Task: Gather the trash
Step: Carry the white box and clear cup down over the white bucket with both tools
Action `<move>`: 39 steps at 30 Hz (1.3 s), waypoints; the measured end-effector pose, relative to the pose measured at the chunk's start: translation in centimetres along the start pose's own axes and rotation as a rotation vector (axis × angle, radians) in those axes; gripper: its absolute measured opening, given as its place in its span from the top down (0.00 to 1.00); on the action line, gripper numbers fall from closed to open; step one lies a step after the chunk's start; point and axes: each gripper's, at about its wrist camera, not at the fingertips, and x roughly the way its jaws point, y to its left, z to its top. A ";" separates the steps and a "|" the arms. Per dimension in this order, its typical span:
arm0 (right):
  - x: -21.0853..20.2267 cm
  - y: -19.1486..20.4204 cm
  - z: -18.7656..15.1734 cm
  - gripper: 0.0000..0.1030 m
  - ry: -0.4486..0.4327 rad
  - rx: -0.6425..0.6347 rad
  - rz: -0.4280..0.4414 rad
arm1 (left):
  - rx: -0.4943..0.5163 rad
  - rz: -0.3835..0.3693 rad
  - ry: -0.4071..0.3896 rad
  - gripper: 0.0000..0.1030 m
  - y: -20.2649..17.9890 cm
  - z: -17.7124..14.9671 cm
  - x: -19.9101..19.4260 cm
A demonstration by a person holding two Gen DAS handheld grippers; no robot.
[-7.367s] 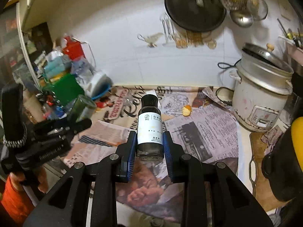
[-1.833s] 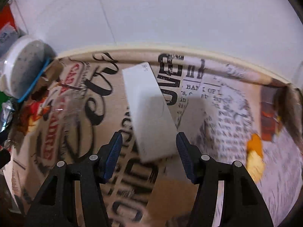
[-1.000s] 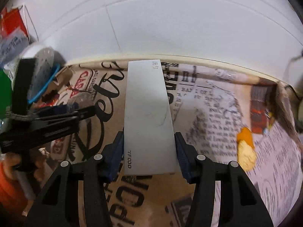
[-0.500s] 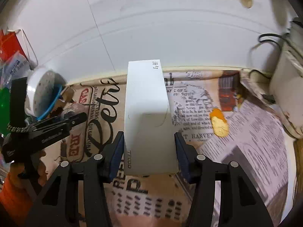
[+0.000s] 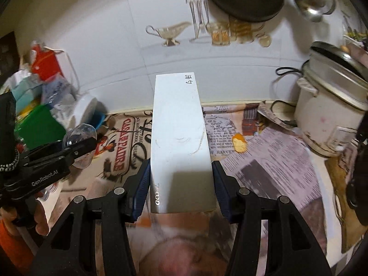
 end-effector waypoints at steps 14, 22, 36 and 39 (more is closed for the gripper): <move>-18.0 -5.1 -13.2 0.53 -0.055 -0.050 0.036 | -0.085 0.054 -0.051 0.60 -14.0 -14.3 -15.6; -23.6 -6.5 -17.6 0.53 -0.010 -0.054 0.019 | -0.077 0.055 -0.010 0.60 -18.5 -19.3 -21.3; -17.2 -7.9 -27.8 0.52 0.236 0.071 -0.009 | -0.068 -0.005 0.267 0.60 -17.3 -31.0 -13.8; -13.9 -8.4 -31.5 0.52 0.305 0.116 -0.020 | -0.069 -0.016 0.341 0.60 -16.2 -35.0 -10.1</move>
